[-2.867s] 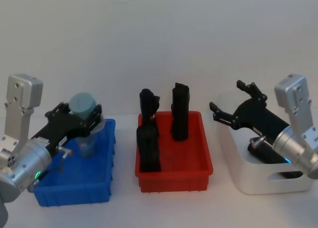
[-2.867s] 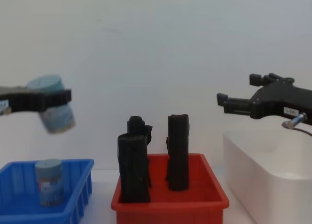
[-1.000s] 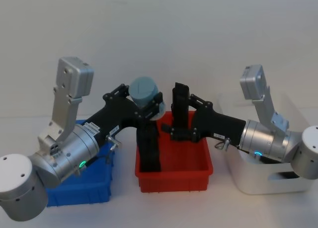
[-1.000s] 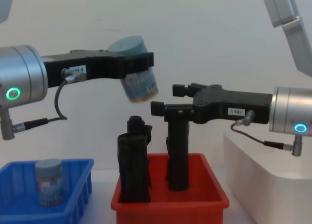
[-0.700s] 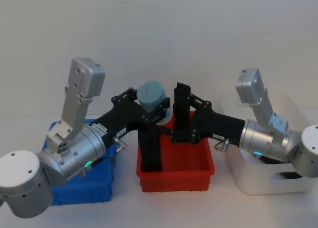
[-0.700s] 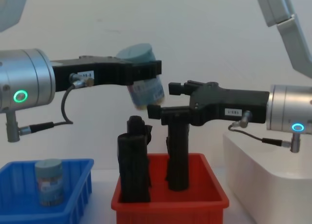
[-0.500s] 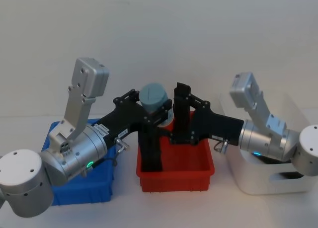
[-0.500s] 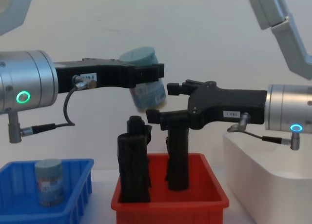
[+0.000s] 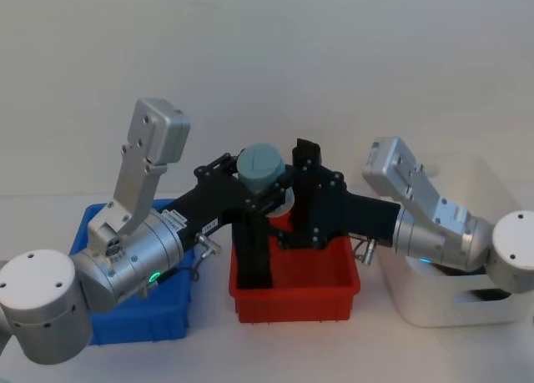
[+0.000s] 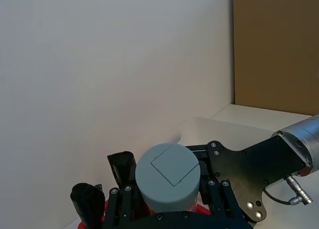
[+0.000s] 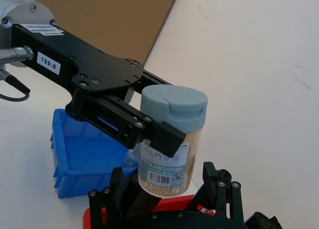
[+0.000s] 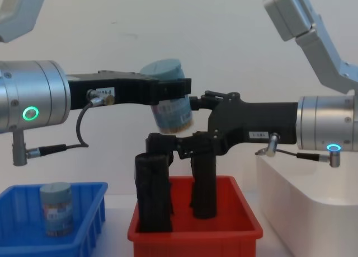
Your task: Pick the cotton swabs from the blue box and place them into the white box.
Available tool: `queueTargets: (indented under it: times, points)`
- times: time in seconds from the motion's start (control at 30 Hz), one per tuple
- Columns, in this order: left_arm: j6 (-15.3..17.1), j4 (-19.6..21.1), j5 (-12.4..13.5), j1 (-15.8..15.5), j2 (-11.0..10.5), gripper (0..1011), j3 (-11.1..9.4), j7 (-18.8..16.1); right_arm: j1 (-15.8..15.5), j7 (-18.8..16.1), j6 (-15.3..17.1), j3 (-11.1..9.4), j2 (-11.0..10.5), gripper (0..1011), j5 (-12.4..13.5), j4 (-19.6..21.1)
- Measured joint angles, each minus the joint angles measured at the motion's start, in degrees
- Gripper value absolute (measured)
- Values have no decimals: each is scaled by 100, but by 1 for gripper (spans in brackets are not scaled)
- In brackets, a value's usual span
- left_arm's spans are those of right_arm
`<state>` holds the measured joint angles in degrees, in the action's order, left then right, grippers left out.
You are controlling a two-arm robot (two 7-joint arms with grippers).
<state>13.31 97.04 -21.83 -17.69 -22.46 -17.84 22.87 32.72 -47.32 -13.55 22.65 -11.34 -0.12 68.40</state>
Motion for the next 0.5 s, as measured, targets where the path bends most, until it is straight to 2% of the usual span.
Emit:
queueTargets:
  times: [0.5]
  points:
    - [67, 16, 58, 28, -7, 663, -32, -108, -1, 89, 121, 46, -21, 1001, -43, 116]
